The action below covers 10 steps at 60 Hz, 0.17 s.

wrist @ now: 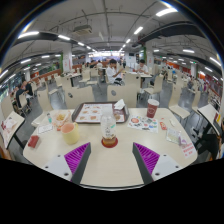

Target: Pour water

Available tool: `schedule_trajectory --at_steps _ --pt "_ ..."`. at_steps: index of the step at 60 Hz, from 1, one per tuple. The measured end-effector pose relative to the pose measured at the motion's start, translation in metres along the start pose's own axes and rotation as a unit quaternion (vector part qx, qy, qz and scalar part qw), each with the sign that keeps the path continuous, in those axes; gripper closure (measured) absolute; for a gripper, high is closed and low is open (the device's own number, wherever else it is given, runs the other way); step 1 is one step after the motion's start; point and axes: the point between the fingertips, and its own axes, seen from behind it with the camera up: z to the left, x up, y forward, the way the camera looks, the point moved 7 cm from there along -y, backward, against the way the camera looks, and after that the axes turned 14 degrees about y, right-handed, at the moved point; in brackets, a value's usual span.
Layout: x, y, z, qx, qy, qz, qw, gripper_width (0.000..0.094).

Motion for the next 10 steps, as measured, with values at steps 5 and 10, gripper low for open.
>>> schedule_trajectory --at_steps 5,10 --pt "-0.005 -0.009 -0.001 0.004 0.000 0.006 1.000 0.0089" --pt "-0.004 -0.015 0.001 0.012 -0.003 0.003 1.000 0.0082"
